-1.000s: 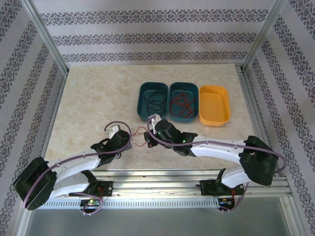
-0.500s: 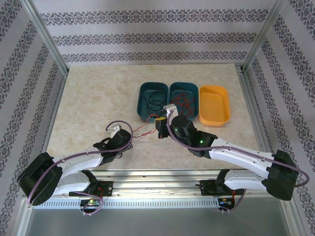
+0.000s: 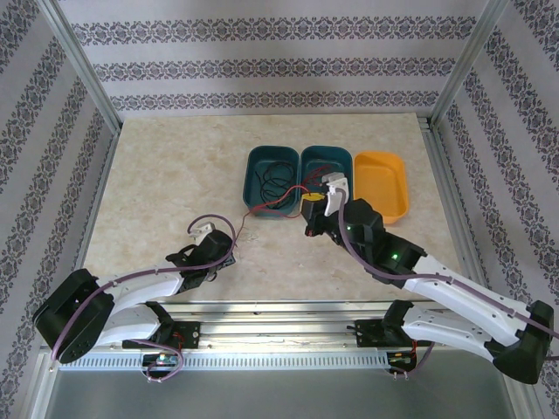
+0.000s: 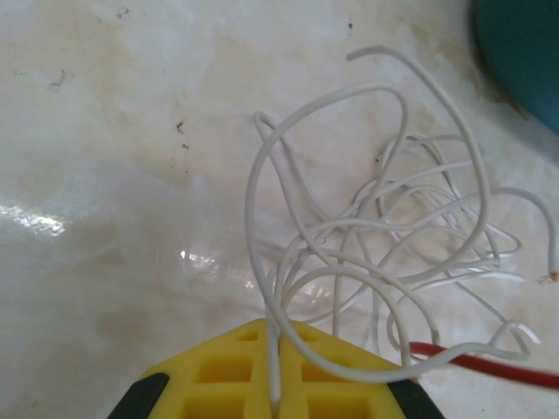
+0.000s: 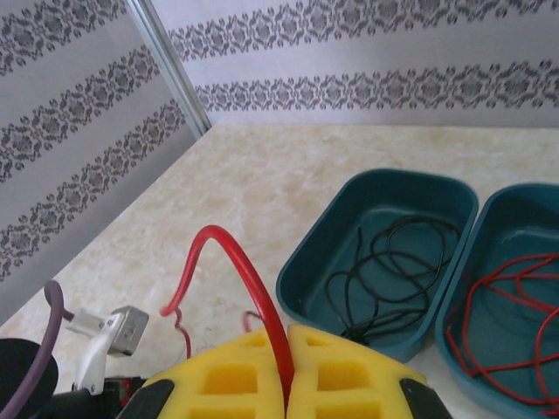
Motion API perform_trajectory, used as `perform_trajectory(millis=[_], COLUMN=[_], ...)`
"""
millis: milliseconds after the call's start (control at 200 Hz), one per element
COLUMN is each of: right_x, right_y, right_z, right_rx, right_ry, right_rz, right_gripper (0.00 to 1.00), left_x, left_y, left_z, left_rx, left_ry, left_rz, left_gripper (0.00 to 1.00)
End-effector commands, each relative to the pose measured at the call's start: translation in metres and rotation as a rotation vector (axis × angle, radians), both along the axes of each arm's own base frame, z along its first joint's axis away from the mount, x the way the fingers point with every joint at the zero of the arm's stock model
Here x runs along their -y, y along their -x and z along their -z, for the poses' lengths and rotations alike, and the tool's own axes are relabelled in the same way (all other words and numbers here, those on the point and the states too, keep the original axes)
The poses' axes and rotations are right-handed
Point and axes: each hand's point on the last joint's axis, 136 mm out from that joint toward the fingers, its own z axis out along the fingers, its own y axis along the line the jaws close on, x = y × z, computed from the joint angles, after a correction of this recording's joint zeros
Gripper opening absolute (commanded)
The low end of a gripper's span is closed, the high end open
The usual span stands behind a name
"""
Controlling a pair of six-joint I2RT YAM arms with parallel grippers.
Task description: Untangle the cables
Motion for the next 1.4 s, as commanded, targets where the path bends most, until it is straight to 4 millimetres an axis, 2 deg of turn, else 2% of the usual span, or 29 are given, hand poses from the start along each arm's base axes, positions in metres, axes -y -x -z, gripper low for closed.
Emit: perform_trajectory(millis=[0, 340, 505, 794, 1039, 1244, 1394], right_x=[0.016, 0.046, 0.065, 0.081, 0.094, 0.114, 0.121], right_y=[-0.003, -0.012, -0.031, -0.070, -0.100, -0.122, -0.135], right_z=[-0.022, -0.062, -0.070, -0.085, -0.078, -0.056, -0.038], right_rx=[0.051, 0.082, 0.040, 0.025, 0.006, -0.037, -0.073], right_ry=[0.029, 0.056, 0.102, 0.118, 0.122, 0.116, 0.110], right_rz=[0.046, 0.125, 0.204, 0.263, 0.314, 0.376, 0.383], right_gripper=[0.00, 0.00, 0.00, 0.00, 0.00, 0.00, 0.00], left_x=[-0.003, -0.003, -0.003, -0.001, -0.001, -0.001, -0.001], left_y=[-0.001, 0.000, -0.001, -0.001, 0.000, 0.000, 0.000], left_z=[0.001, 0.002, 0.001, 0.002, 0.001, 0.000, 0.000], left_rx=[0.004, 0.001, 0.005, 0.004, 0.005, 0.006, 0.006], left_ry=[0.016, 0.020, 0.025, 0.034, 0.035, 0.032, 0.030], left_rz=[-0.021, -0.023, -0.025, -0.016, -0.013, -0.012, -0.010], left_gripper=[0.00, 0.00, 0.00, 0.00, 0.00, 0.00, 0.00])
